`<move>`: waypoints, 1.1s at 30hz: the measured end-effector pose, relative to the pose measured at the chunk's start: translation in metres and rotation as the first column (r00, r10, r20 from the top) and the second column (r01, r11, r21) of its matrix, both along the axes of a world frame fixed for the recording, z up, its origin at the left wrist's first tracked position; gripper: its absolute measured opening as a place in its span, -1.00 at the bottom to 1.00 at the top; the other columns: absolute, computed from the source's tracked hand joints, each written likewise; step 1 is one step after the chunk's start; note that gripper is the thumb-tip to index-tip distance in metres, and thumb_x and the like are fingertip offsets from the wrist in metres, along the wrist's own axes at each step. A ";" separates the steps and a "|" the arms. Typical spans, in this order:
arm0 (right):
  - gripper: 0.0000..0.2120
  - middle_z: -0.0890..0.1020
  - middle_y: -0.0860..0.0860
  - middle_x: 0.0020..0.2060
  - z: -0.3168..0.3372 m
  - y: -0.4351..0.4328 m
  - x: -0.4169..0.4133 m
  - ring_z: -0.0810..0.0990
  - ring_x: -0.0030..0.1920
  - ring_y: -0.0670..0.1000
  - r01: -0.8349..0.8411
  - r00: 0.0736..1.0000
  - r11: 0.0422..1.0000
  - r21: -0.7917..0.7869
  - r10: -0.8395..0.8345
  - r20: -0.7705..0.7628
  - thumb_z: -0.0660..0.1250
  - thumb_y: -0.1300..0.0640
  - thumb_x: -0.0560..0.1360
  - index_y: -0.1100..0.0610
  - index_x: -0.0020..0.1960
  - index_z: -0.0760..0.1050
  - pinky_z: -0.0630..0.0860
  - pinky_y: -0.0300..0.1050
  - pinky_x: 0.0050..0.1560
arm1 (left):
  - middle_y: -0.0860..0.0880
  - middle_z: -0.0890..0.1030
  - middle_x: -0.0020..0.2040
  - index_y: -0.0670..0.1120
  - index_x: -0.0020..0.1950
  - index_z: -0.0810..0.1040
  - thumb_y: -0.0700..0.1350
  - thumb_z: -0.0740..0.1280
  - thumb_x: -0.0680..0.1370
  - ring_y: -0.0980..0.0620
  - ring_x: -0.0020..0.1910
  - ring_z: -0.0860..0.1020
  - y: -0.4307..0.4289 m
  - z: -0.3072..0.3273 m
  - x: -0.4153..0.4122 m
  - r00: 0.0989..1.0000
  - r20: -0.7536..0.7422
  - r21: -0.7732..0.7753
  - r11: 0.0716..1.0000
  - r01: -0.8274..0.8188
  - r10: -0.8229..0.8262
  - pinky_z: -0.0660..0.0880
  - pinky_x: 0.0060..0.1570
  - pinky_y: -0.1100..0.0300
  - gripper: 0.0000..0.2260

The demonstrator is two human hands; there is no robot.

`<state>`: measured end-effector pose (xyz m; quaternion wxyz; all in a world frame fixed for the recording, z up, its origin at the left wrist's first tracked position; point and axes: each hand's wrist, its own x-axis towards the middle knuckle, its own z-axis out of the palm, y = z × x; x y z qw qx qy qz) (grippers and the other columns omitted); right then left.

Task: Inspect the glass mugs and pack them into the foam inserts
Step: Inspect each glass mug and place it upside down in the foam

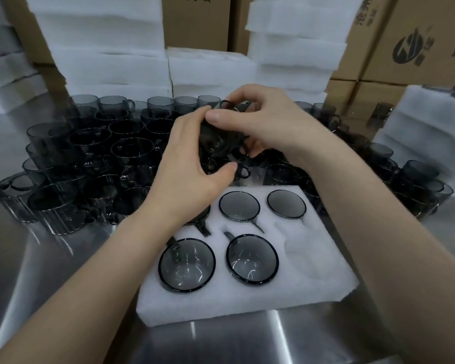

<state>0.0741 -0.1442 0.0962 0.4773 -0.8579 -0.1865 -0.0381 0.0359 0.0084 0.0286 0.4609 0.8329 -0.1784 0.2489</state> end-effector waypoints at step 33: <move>-0.66 0.56 0.09 0.00 -0.043 0.000 0.005 0.61 -0.09 0.05 -0.292 0.882 0.749 0.594 0.451 -0.136 0.39 0.32 0.40 0.10 0.14 0.50 0.61 -0.10 -0.17 | 0.03 0.66 0.09 -0.05 0.31 0.54 -0.06 0.47 0.36 0.08 0.12 0.61 0.004 0.001 0.006 0.999 -0.034 -0.241 0.970 -0.030 0.023 0.53 0.19 0.02 -0.49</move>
